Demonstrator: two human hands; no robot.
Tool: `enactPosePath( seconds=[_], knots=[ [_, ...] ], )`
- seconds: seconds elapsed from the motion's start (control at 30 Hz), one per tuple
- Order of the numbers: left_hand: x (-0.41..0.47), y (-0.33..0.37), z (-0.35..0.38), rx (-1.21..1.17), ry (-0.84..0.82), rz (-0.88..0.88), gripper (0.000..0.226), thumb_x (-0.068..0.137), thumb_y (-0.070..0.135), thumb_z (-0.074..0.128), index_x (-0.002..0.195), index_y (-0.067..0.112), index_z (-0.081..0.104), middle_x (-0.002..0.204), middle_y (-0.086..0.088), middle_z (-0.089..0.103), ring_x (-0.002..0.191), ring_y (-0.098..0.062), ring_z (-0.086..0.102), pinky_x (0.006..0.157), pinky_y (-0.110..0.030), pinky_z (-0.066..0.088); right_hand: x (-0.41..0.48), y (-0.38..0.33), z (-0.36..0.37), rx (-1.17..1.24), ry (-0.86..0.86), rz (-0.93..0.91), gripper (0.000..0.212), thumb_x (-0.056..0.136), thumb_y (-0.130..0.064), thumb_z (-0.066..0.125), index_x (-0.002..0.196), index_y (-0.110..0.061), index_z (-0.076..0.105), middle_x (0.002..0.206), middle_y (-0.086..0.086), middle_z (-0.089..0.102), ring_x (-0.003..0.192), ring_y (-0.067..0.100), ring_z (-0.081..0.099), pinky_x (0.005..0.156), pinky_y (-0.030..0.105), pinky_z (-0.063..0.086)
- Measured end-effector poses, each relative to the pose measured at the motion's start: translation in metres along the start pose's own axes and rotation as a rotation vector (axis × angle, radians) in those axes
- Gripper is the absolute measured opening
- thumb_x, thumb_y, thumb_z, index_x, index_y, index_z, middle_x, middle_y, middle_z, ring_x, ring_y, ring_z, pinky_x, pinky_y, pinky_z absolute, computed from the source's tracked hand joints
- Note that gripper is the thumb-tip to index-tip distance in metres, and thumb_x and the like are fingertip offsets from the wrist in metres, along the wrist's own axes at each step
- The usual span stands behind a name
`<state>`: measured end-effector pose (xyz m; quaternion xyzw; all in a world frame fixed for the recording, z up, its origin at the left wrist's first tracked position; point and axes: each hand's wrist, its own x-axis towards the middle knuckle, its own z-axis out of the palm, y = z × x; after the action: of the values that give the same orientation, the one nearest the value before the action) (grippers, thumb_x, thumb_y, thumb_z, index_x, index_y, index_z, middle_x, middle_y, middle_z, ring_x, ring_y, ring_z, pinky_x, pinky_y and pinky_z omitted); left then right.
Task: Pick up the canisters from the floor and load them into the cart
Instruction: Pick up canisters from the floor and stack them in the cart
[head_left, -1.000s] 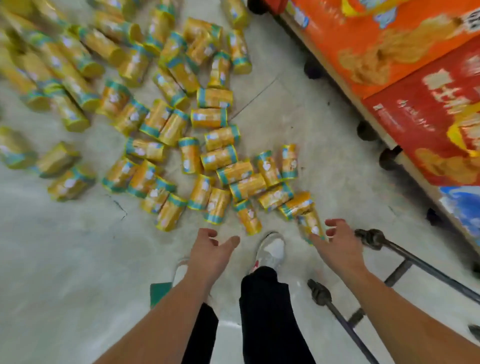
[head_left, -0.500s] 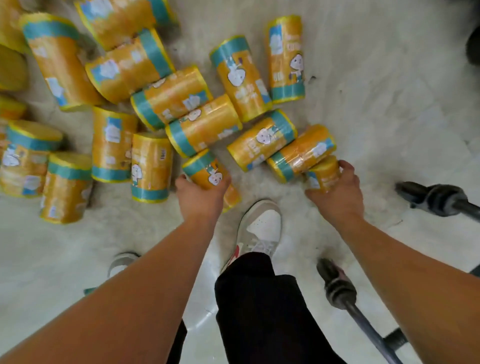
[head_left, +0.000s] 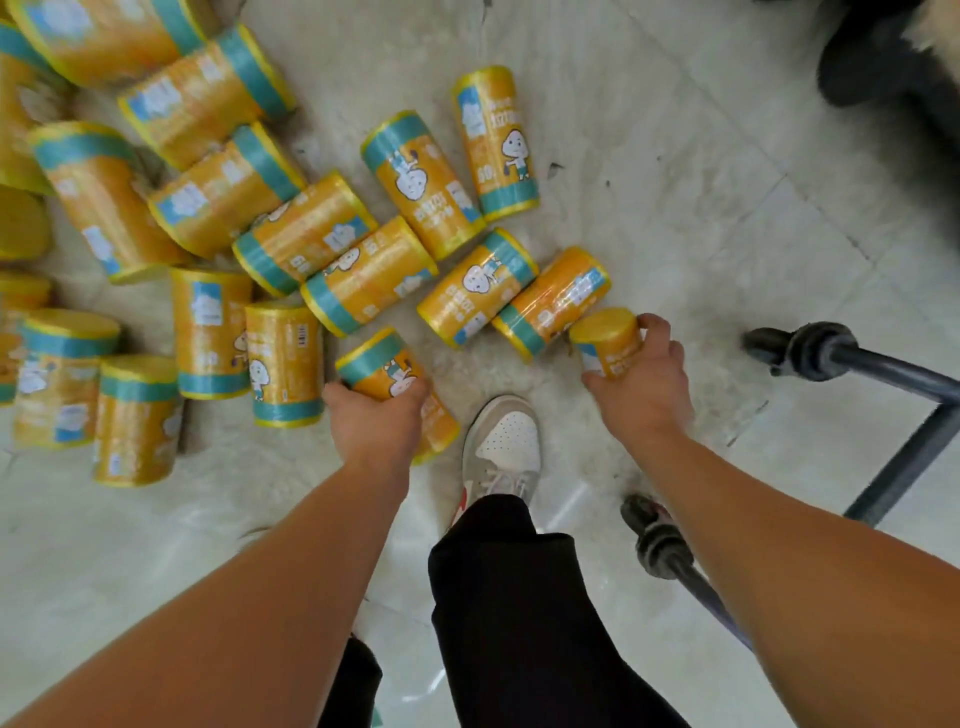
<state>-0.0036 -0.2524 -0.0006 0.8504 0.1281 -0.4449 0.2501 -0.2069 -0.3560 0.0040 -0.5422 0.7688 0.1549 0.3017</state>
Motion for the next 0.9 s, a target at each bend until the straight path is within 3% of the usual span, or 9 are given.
enactPosePath(
  seconds=[0.13, 0.23, 0.37, 0.47, 0.57, 0.63, 0.7, 0.8, 0.9],
  knots=[
    [-0.057, 0.024, -0.040, 0.023, -0.062, 0.109, 0.064, 0.065, 0.024, 0.084, 0.118, 0.016, 0.048, 0.104, -0.001, 0.063, 0.089, -0.022, 0.063, 0.083, -0.041, 0.054, -0.063, -0.022, -0.041, 0.142, 0.024, -0.014, 0.075, 0.075, -0.033, 0.076, 0.136, -0.034, 0.033, 0.127, 0.005, 0.046, 0.108, 0.033, 0.056, 0.084, 0.047, 0.052],
    [-0.114, 0.056, -0.079, 0.012, -0.136, 0.221, 0.060, 0.067, 0.020, 0.084, 0.116, 0.017, 0.050, 0.096, 0.004, 0.062, 0.085, -0.016, 0.063, 0.075, -0.034, 0.052, -0.124, -0.049, -0.082, 0.292, 0.061, -0.028, 0.076, 0.071, -0.035, 0.077, 0.134, -0.036, 0.035, 0.124, 0.003, 0.048, 0.106, 0.031, 0.057, 0.084, 0.049, 0.053],
    [-0.200, 0.108, -0.138, 0.033, -0.227, 0.412, 0.059, 0.063, 0.021, 0.086, 0.111, 0.022, 0.052, 0.093, 0.009, 0.065, 0.086, -0.014, 0.066, 0.075, -0.037, 0.055, -0.218, -0.084, -0.151, 0.505, 0.155, -0.114, 0.076, 0.065, -0.043, 0.076, 0.130, -0.040, 0.037, 0.117, 0.001, 0.050, 0.105, 0.028, 0.057, 0.084, 0.047, 0.053],
    [-0.280, 0.152, -0.184, 0.014, -0.292, 0.565, 0.055, 0.066, 0.015, 0.085, 0.111, 0.020, 0.053, 0.092, 0.009, 0.065, 0.078, -0.002, 0.065, 0.062, -0.023, 0.050, -0.291, -0.102, -0.215, 0.655, 0.236, -0.187, 0.075, 0.063, -0.048, 0.074, 0.128, -0.044, 0.038, 0.111, -0.004, 0.050, 0.106, 0.023, 0.056, 0.085, 0.044, 0.053],
    [-0.359, 0.186, -0.224, 0.043, -0.350, 0.705, 0.063, 0.060, 0.025, 0.086, 0.114, 0.021, 0.056, 0.095, 0.005, 0.069, 0.080, -0.006, 0.068, 0.069, -0.032, 0.057, -0.358, -0.108, -0.283, 0.789, 0.341, -0.251, 0.074, 0.061, -0.051, 0.074, 0.126, -0.048, 0.039, 0.110, -0.009, 0.051, 0.106, 0.020, 0.056, 0.085, 0.044, 0.053],
    [-0.415, 0.202, -0.242, 0.035, -0.380, 0.780, 0.071, 0.051, 0.035, 0.085, 0.115, 0.024, 0.056, 0.098, 0.003, 0.070, 0.084, -0.011, 0.070, 0.076, -0.041, 0.058, -0.396, -0.101, -0.331, 0.870, 0.400, -0.274, 0.075, 0.057, -0.056, 0.071, 0.125, -0.049, 0.040, 0.112, -0.013, 0.052, 0.107, 0.017, 0.057, 0.087, 0.043, 0.052],
    [-0.474, 0.212, -0.254, 0.037, -0.412, 0.872, 0.065, 0.050, 0.040, 0.082, 0.110, 0.026, 0.059, 0.096, 0.004, 0.071, 0.082, -0.011, 0.069, 0.075, -0.042, 0.059, -0.427, -0.086, -0.377, 0.944, 0.467, -0.298, 0.078, 0.054, -0.056, 0.071, 0.126, -0.046, 0.041, 0.112, -0.014, 0.056, 0.107, 0.017, 0.059, 0.089, 0.042, 0.052],
    [-0.559, 0.215, -0.259, 0.050, -0.516, 0.985, 0.065, 0.050, 0.047, 0.079, 0.110, 0.027, 0.060, 0.096, 0.004, 0.072, 0.084, -0.013, 0.070, 0.072, -0.038, 0.059, -0.468, -0.046, -0.443, 0.999, 0.584, -0.313, 0.082, 0.055, -0.054, 0.074, 0.130, -0.042, 0.042, 0.115, -0.010, 0.063, 0.107, 0.015, 0.062, 0.092, 0.042, 0.052],
    [-0.632, 0.207, -0.242, 0.054, -0.611, 1.083, 0.058, 0.062, 0.033, 0.086, 0.112, 0.030, 0.059, 0.097, 0.007, 0.071, 0.080, -0.004, 0.069, 0.067, -0.027, 0.056, -0.497, 0.009, -0.500, 1.030, 0.676, -0.318, 0.075, 0.057, -0.051, 0.075, 0.124, -0.047, 0.043, 0.114, -0.010, 0.063, 0.104, 0.009, 0.063, 0.092, 0.037, 0.052]
  ],
)
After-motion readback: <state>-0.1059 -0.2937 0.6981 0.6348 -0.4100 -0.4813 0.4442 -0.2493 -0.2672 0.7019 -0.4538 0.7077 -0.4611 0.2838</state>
